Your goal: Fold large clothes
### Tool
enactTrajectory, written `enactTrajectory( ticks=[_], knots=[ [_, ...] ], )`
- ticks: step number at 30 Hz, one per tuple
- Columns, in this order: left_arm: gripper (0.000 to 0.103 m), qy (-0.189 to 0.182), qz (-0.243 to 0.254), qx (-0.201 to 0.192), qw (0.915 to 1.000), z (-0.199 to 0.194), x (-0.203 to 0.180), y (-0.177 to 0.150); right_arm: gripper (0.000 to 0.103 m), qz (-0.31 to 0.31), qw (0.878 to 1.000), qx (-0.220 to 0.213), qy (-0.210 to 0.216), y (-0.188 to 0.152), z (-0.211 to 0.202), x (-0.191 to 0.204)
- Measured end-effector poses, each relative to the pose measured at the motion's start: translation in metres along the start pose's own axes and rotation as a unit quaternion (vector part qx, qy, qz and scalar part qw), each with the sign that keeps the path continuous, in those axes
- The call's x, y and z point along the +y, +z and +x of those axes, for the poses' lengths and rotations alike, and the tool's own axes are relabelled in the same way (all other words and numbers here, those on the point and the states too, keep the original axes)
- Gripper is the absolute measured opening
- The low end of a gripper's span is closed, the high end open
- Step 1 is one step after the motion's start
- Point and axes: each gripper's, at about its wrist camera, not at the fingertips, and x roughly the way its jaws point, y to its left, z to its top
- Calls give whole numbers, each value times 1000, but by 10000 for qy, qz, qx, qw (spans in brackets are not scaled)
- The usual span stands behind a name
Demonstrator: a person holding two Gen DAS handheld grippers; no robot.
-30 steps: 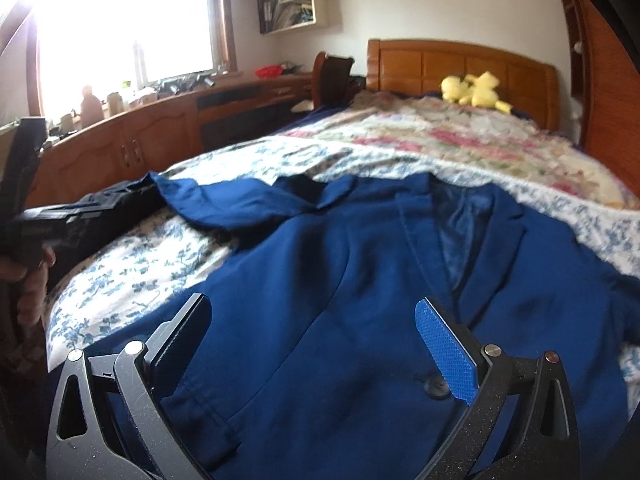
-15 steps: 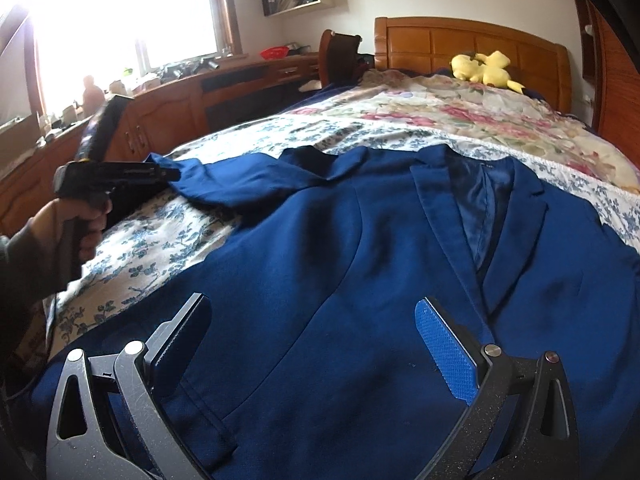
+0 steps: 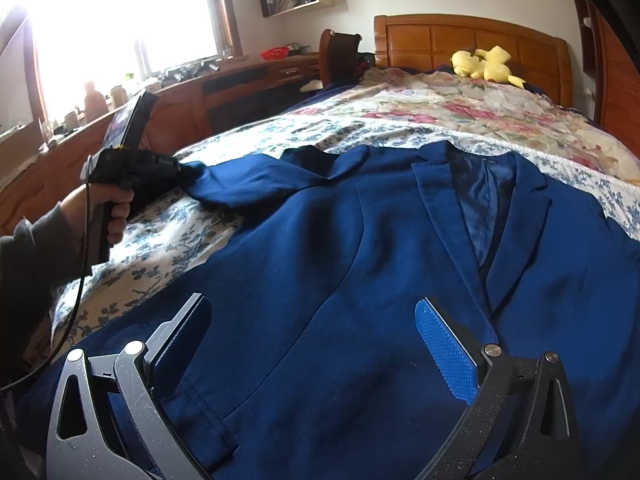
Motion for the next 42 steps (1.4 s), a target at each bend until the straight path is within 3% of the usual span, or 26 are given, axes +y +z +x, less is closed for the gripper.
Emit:
enactTrajectory(
  ticks=[4, 10, 16, 20, 25, 28, 30, 35, 42],
  knots=[
    [0, -392, 467, -304, 9977, -39, -43, 12, 103, 11, 10000, -35, 21, 0, 0, -1],
    [0, -951, 994, -454, 9895, -85, -91, 13, 103, -42, 10000, -61, 18, 0, -1, 1],
    [1, -931, 1298, -331, 9866, -102, -102, -1, 103, -37, 10000, -68, 17, 0, -2, 3],
    [14, -1017, 1273, -169, 9865, -109, -90, -13, 103, -51, 10000, -67, 17, 0, -2, 2],
    [32, -1225, 1078, -291, 9862, -126, -75, -28, 103, -45, 10000, -67, 19, 0, -2, 2],
    [43, -1153, 1064, -456, 9866, -134, -66, -30, 103, -46, 10000, -72, 17, 0, -2, 2],
    [54, -1066, 1096, -533, 9868, -133, -60, -28, 103, -44, 10000, -69, 18, 0, -2, 2],
    [54, -840, 945, -486, 9908, -113, -44, -23, 103, -51, 10000, -66, 20, 0, -2, 2],
    [54, -542, 681, 192, 9960, -42, -23, -32, 103, -45, 10000, -63, 23, -1, -1, 2]
  ],
)
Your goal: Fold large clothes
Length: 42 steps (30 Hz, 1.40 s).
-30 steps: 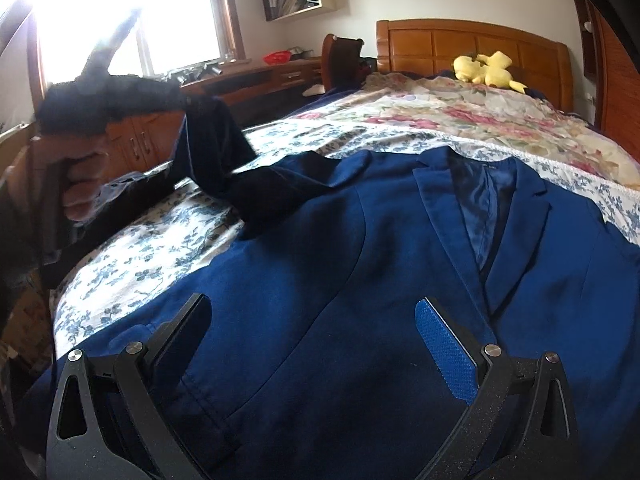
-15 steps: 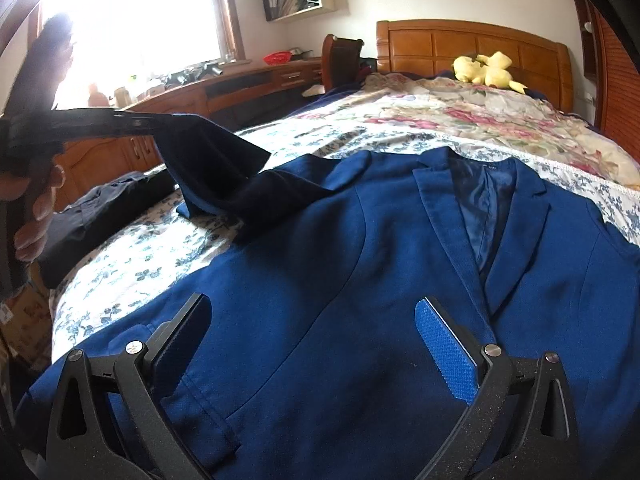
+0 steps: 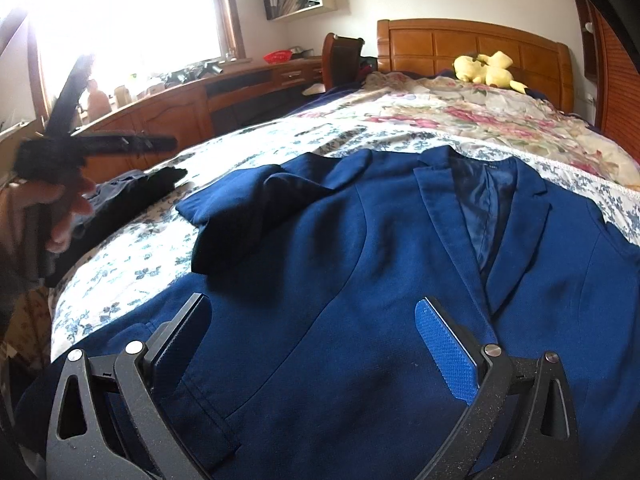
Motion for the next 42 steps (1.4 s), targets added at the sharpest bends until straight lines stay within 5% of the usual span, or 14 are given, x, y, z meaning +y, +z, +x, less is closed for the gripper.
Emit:
enactTrajectory(
  ticks=[12, 32, 35, 42],
  knots=[
    [54, 262, -234, 905, 9953, 69, 21, -20, 103, 5, 10000, 25, 32, -1, 1, 1],
    [54, 397, -203, 972, 9943, 77, 18, -26, 103, -276, 9977, -612, 10, 26, -68, 16],
    [49, 369, -196, 981, 9943, 78, 17, -27, 103, -278, 9976, -637, 0, 27, -74, 15],
    [12, 206, -118, 963, 9951, 75, 7, -23, 103, -260, 9974, -671, -15, 26, -81, 11]
  ],
)
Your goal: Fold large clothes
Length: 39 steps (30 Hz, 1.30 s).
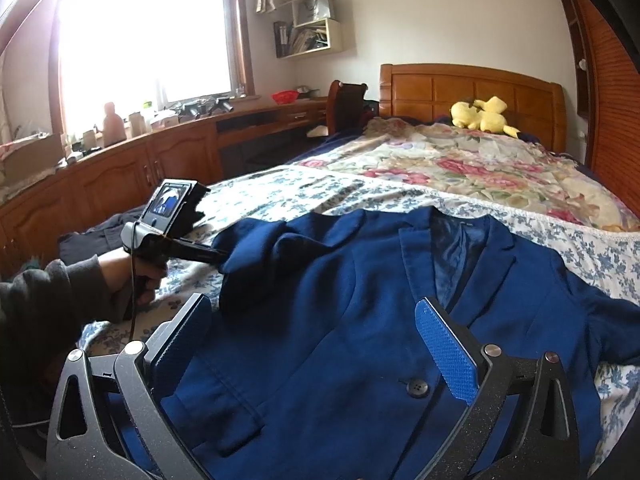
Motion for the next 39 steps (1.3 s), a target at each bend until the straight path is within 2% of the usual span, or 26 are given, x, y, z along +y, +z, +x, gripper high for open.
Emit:
enactTrajectory(
  ticks=[2, 7, 12, 17, 27, 31, 35, 39],
  knots=[
    [10, 48, -13, -102, 9999, -7, -4, 2, 103, 13, 10000, -3, -1, 0, -1, -2],
    [8, 38, 98, -755, 9971, -57, -29, 15, 103, -2, 10000, 10, -52, -2, -4, -6],
    [8, -246, 485, -1464, 9877, -130, -79, 33, 103, 27, 9997, 10, -230, -7, -14, -19],
    [7, -635, 981, -1935, 9741, -189, -140, 41, 103, 71, 9986, -13, -525, -15, -34, -39],
    [7, -1554, 1495, -2195, 9515, -246, -236, 35, 103, 241, 9933, -83, -1126, -26, -79, -85],
    [7, -1862, 1681, -2222, 9422, -264, -262, 19, 103, 356, 9903, -144, -1339, -29, -99, -103],
    [8, -1970, 1747, -2193, 9395, -273, -272, -3, 103, 445, 9880, -203, -1468, -31, -112, -116],
    [15, -1851, 1739, -2029, 9457, -270, -273, -23, 103, 502, 9863, -248, -1554, -31, -121, -125]
  ],
)
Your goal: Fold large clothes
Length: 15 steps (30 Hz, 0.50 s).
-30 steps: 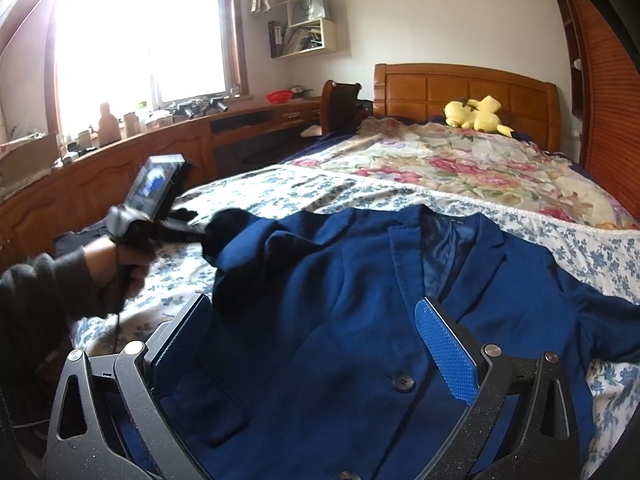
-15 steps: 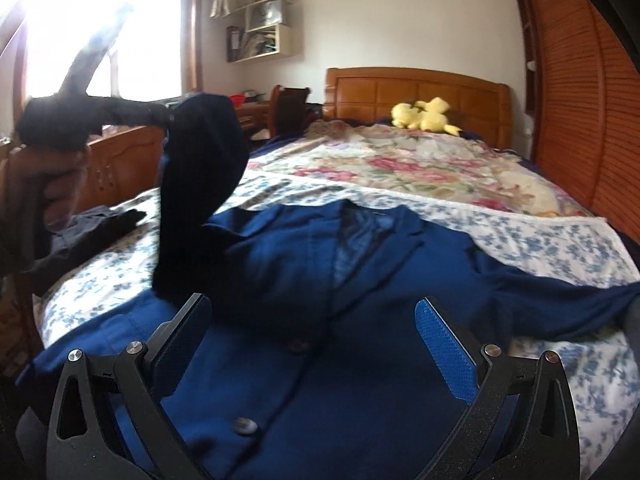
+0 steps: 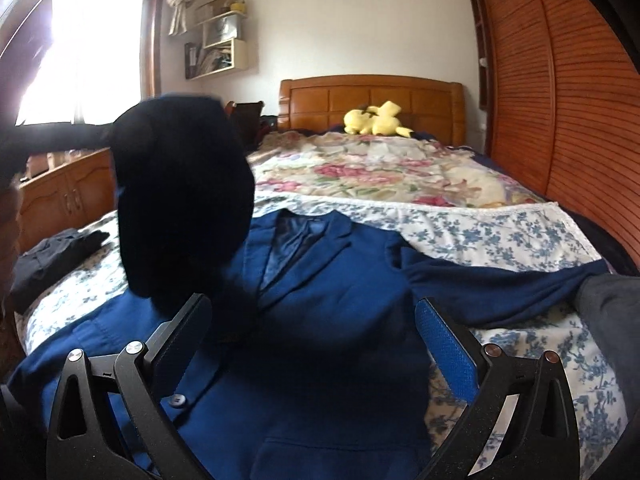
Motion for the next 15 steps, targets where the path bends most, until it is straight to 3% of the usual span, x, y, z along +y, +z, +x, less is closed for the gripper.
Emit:
enactTrajectory(
  ticks=[5, 15],
  knots=[
    [23, -55, -140, 77, 9999, -9, 7, -30, 103, 44, 10000, -7, 25, 2, 0, -4],
    [37, 297, -307, 200, 9989, -22, 35, -89, 103, -13, 9991, 257, 348, -7, 21, 14]
  ],
)
